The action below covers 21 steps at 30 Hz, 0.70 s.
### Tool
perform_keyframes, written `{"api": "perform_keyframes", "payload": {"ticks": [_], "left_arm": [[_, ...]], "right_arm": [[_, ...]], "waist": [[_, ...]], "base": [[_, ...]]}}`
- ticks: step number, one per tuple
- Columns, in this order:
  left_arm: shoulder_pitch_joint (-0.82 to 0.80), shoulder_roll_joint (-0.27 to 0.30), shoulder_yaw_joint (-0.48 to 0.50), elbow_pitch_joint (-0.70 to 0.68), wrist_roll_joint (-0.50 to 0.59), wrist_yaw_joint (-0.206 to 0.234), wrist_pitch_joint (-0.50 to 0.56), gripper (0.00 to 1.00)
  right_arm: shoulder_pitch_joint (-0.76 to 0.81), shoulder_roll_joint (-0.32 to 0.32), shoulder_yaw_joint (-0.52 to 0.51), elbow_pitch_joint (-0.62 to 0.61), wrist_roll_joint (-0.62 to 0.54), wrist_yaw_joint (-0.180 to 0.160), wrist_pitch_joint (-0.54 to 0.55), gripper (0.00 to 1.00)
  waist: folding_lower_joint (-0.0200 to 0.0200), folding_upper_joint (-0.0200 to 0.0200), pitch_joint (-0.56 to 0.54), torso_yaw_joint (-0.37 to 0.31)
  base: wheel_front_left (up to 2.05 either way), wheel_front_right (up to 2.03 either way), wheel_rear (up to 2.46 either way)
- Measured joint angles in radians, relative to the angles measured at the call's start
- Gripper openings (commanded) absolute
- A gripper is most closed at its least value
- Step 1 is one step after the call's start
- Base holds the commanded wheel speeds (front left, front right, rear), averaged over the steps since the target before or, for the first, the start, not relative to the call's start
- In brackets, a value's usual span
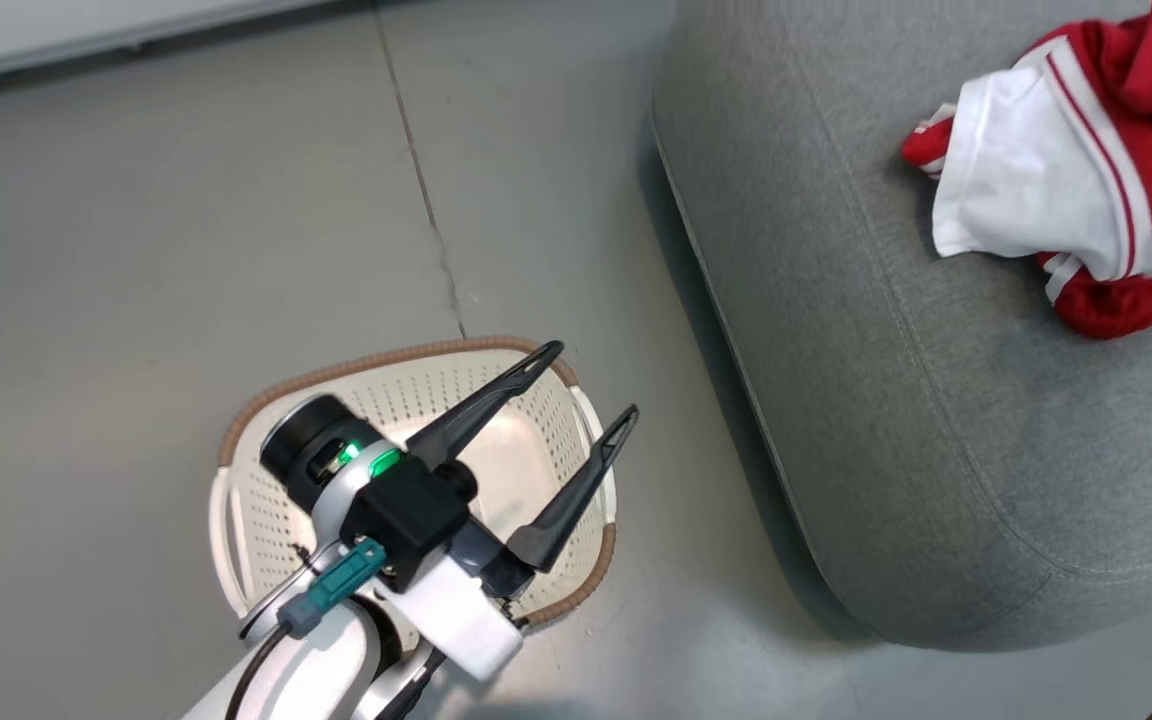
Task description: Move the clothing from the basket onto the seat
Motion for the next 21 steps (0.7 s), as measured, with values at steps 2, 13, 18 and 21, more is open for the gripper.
{"api": "perform_keyframes", "payload": {"ticks": [2,13,18,21], "left_arm": [[0.026,-0.005,0.014,0.015,-0.017,0.021,-0.015,1.00],[0.120,-0.026,0.089,0.067,-0.077,0.118,-0.080,1.00],[0.162,-0.034,0.123,0.081,-0.104,0.157,-0.101,1.00],[0.181,-0.038,0.154,0.088,-0.121,0.183,-0.115,1.00]], "right_arm": [[0.046,0.022,0.035,-0.048,0.006,0.000,0.000,1.00],[0.273,0.098,0.147,-0.300,0.050,0.000,0.027,1.00],[0.387,0.131,0.157,-0.450,0.049,0.000,0.082,1.00],[0.452,0.154,0.165,-0.542,0.046,0.000,0.120,1.00]], "waist": [[0.0000,0.0000,-0.035,0.005],[0.0000,0.0000,-0.180,0.089],[0.0000,0.0000,-0.227,0.147],[0.0000,0.0000,-0.252,0.179]], "base": [[0.00,0.00,0.00],[0.00,0.00,0.00],[0.00,0.00,0.00],[0.00,0.00,0.00]]}}
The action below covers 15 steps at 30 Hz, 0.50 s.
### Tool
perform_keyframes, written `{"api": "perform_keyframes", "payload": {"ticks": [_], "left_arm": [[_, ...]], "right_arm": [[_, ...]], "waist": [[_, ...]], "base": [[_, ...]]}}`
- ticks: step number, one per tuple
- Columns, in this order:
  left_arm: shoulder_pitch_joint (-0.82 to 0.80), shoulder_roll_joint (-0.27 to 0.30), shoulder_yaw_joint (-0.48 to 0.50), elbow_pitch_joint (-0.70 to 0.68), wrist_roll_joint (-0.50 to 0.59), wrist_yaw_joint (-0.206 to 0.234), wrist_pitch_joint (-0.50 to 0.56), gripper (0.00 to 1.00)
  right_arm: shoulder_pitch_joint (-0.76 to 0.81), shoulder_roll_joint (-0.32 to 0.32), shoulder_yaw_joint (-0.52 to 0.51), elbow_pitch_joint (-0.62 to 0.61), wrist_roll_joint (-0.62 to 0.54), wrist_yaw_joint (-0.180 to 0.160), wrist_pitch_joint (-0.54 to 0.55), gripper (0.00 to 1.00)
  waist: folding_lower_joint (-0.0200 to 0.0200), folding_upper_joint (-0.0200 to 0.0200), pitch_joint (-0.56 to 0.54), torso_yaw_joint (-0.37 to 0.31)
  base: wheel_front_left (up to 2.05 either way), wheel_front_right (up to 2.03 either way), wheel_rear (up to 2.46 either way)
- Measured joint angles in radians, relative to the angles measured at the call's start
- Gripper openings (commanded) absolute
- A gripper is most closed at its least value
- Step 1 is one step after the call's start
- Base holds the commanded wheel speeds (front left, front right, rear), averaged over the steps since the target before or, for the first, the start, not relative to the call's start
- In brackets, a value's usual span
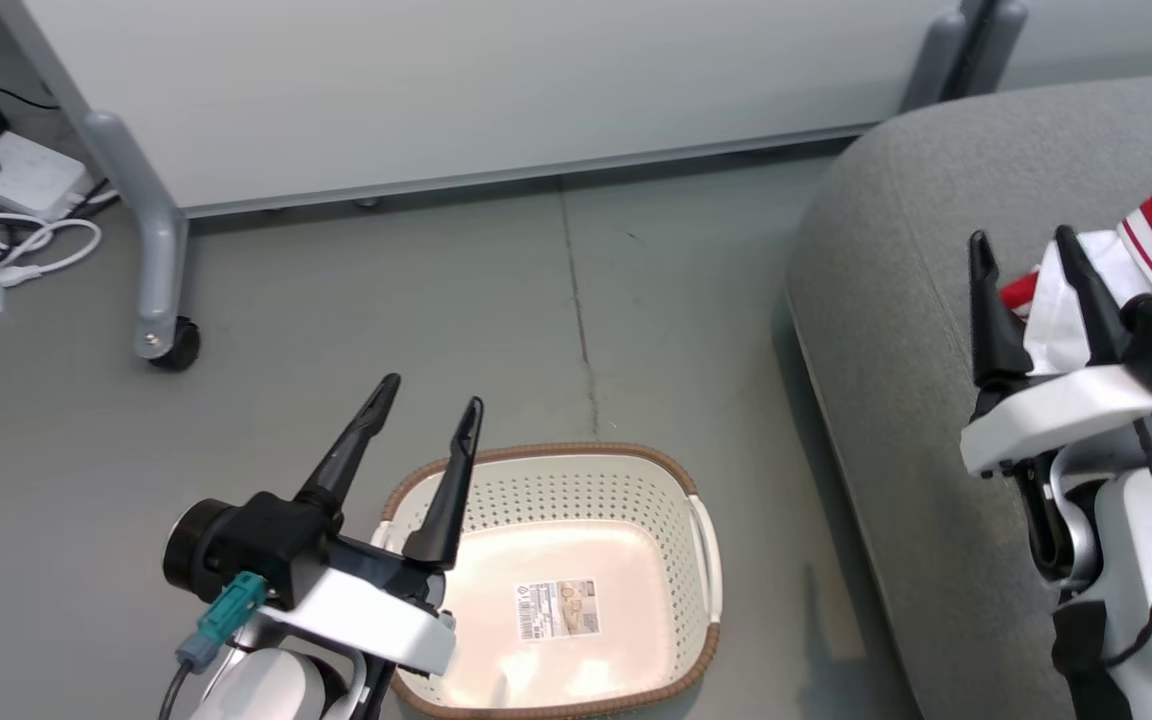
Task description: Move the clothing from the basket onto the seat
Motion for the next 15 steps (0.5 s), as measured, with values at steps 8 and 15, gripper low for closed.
{"api": "perform_keyframes", "payload": {"ticks": [8,15], "left_arm": [[0.015,-0.022,0.084,0.031,-0.042,0.044,-0.031,1.00],[0.018,-0.025,0.166,0.073,-0.066,0.059,-0.046,1.00]], "right_arm": [[0.141,0.035,0.002,-0.190,-0.012,0.000,0.081,1.00],[0.227,0.042,0.003,-0.260,-0.016,0.000,0.115,1.00]], "waist": [[0.0000,0.0000,-0.047,0.072],[0.0000,0.0000,-0.078,0.100]], "base": [[0.00,0.00,0.00],[0.00,0.00,0.00]]}}
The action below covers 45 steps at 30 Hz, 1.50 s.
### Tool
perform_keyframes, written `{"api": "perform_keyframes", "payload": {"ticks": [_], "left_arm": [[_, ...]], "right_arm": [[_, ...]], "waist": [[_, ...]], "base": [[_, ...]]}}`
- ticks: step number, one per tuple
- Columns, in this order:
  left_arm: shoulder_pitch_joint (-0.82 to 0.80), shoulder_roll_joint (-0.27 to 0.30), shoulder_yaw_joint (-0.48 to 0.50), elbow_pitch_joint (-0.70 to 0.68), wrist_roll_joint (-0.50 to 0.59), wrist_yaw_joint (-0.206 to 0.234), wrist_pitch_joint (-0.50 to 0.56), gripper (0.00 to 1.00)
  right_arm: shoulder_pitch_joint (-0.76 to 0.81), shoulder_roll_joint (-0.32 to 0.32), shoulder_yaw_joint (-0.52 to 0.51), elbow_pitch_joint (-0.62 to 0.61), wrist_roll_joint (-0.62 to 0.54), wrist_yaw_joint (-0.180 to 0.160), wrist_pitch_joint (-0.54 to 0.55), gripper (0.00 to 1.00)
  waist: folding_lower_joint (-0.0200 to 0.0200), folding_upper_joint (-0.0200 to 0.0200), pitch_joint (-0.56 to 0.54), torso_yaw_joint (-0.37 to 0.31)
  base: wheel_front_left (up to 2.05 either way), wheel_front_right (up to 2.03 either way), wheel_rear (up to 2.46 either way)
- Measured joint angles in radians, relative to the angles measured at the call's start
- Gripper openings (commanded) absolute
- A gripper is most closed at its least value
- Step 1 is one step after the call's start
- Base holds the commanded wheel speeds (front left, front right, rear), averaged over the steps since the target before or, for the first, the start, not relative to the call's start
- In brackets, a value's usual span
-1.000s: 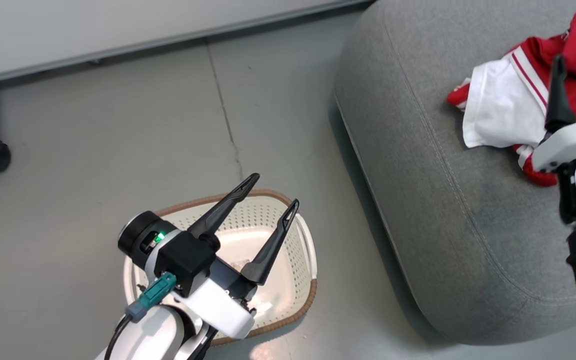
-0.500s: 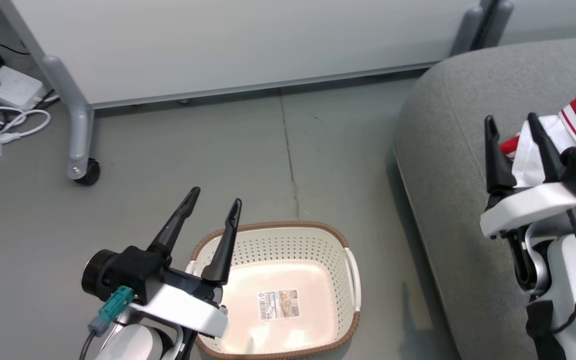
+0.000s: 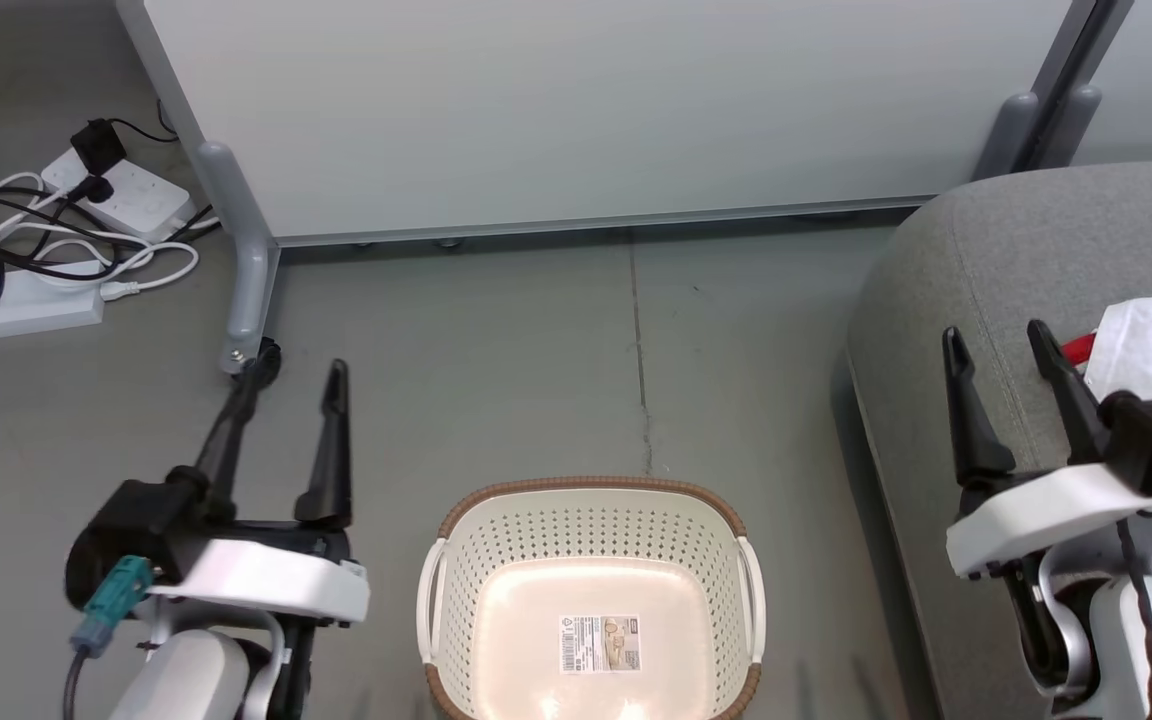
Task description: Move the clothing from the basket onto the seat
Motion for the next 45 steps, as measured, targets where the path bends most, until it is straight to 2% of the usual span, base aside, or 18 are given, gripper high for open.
{"api": "perform_keyframes", "payload": {"ticks": [7,16,28,45], "left_arm": [[0.060,0.001,0.109,0.014,-0.001,0.008,-0.005,1.00],[0.177,-0.021,0.208,0.003,0.055,-0.031,-0.007,1.00],[0.265,-0.014,0.193,0.012,0.138,-0.071,-0.007,1.00],[0.306,-0.004,0.153,0.030,0.148,-0.075,0.002,1.00]], "right_arm": [[0.078,0.002,0.011,-0.033,0.028,0.000,0.014,1.00],[0.170,0.002,0.011,-0.060,0.037,0.000,0.034,1.00],[0.249,0.002,0.010,-0.086,0.046,0.000,0.044,1.00],[0.294,0.002,-0.011,-0.104,0.060,0.000,0.053,1.00]], "waist": [[0.0000,0.0000,-0.030,0.008],[0.0000,0.0000,-0.084,0.018],[0.0000,0.0000,-0.128,0.017],[0.0000,0.0000,-0.141,0.012]], "base": [[0.00,0.00,0.00],[0.00,0.00,0.00],[0.00,0.00,0.00],[0.00,0.00,0.00]]}}
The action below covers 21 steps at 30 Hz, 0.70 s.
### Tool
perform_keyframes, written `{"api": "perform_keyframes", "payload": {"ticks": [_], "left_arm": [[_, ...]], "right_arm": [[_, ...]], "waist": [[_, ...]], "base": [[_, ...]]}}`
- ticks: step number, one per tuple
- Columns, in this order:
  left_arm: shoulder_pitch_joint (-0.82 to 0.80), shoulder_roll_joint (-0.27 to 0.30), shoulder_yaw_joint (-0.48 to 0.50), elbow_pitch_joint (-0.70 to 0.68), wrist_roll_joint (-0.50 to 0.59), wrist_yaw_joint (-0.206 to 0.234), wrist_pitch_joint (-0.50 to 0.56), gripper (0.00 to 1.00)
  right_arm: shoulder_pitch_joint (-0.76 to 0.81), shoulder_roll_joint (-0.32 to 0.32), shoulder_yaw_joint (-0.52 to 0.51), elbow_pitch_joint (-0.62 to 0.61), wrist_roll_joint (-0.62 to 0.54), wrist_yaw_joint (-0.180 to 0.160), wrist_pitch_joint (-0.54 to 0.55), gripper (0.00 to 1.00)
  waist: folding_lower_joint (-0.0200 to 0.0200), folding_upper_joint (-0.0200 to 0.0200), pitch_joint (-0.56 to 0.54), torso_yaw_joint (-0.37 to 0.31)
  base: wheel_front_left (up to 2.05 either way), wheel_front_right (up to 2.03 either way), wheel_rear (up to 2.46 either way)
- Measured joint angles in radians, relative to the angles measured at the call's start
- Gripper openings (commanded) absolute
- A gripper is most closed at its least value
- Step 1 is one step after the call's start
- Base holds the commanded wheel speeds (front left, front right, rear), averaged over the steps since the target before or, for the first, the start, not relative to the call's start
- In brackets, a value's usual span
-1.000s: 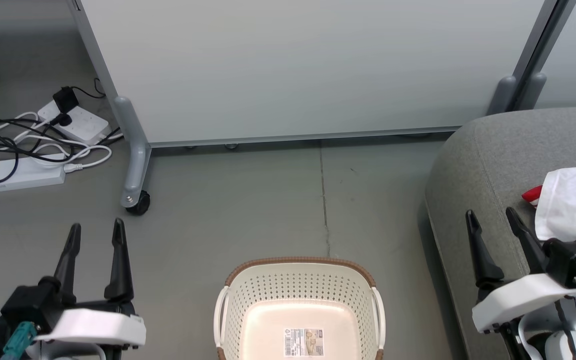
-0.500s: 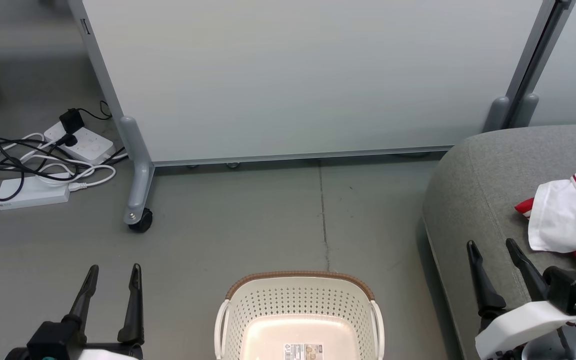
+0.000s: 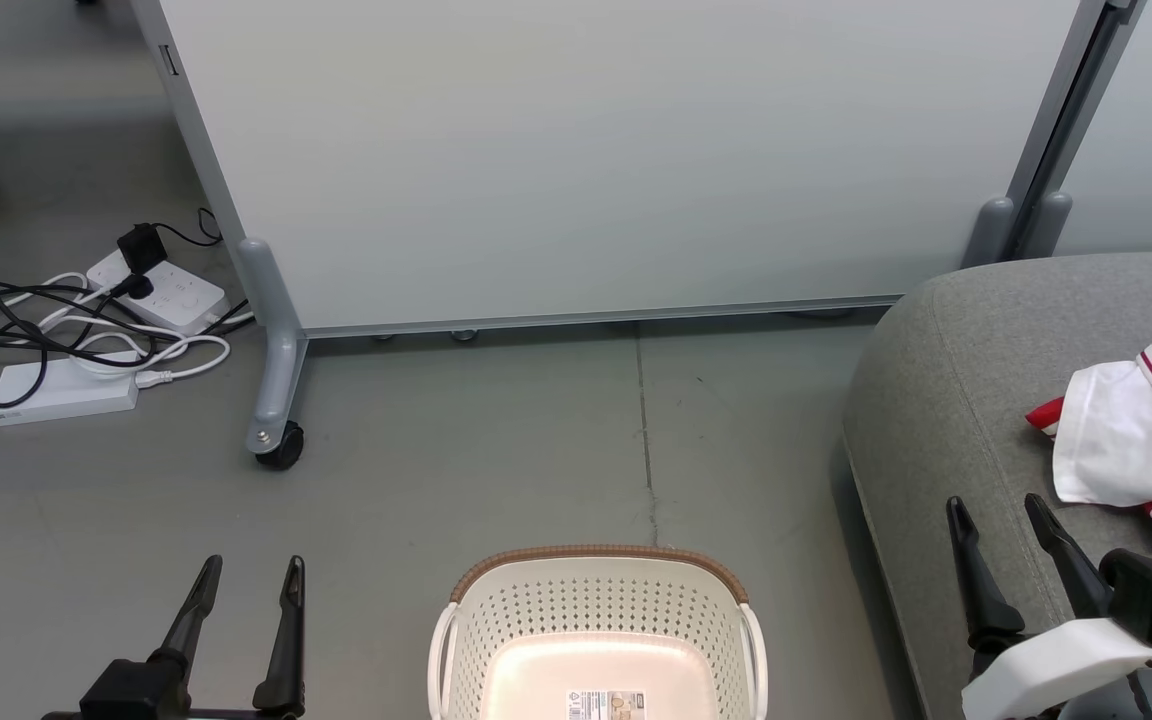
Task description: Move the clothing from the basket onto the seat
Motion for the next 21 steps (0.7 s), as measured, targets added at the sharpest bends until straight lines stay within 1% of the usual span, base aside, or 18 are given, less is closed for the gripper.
{"api": "perform_keyframes", "payload": {"ticks": [21], "left_arm": [[-0.017,0.001,-0.012,0.024,-0.007,0.009,0.008,1.00]], "right_arm": [[0.002,0.000,-0.001,0.006,0.003,0.000,0.001,1.00]], "waist": [[0.0000,0.0000,0.004,0.009]], "base": [[0.00,0.00,0.00]]}}
